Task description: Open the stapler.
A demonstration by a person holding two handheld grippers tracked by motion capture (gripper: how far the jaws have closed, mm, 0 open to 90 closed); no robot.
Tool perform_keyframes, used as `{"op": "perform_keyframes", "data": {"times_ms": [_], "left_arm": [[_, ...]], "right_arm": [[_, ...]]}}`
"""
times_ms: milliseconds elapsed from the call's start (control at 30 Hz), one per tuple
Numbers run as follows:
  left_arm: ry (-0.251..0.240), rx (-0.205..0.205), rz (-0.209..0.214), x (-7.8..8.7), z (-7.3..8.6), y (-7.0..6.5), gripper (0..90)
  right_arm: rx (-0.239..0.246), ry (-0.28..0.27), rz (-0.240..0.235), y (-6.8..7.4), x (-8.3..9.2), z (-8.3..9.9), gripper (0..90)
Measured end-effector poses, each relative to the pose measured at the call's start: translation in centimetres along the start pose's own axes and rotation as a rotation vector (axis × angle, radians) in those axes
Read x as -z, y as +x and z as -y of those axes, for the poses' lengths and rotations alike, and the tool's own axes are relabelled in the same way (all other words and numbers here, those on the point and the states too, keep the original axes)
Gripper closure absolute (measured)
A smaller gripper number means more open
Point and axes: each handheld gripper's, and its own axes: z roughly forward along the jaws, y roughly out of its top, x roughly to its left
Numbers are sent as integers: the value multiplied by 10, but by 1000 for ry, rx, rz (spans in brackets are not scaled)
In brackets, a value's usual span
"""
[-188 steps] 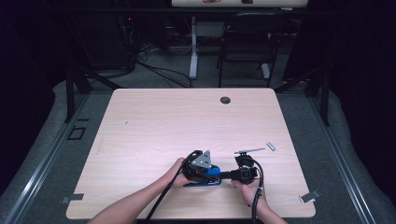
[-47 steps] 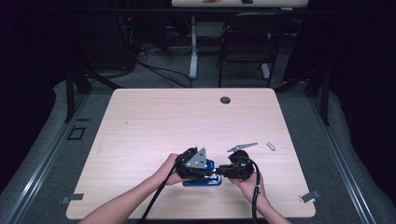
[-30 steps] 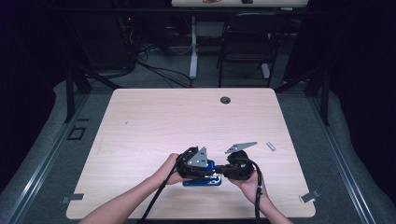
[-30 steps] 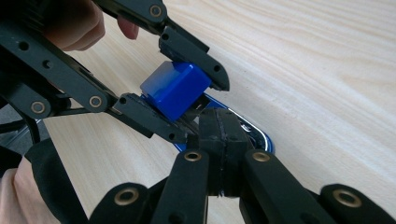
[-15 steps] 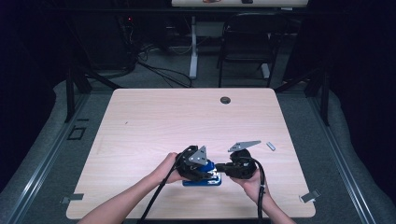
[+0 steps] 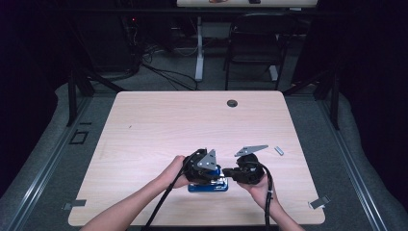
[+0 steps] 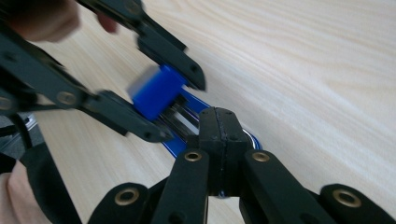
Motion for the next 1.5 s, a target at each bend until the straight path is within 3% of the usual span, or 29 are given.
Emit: {"op": "perform_keyframes", "data": {"times_ms": [67, 267, 400, 900, 1233, 1500], "left_arm": [[-2, 0, 0, 1, 0, 0, 647], [-12, -17, 3, 4, 1, 0, 649], [-19, -15, -3, 6, 2, 0, 648], [-16, 4, -46, 26, 9, -3, 646], [-51, 70, -52, 52, 30, -3, 646], [-103, 175, -19, 69, 59, 1, 648]], "right_arm": [[-13, 20, 16, -2, -6, 2, 900], [10, 62, 38, 1, -22, 8, 900], [37, 70, 64, 3, -23, 8, 900], [47, 95, 109, 4, -29, 12, 900], [49, 86, 113, 4, -29, 13, 900], [45, 83, 116, 5, -29, 13, 900]]}}
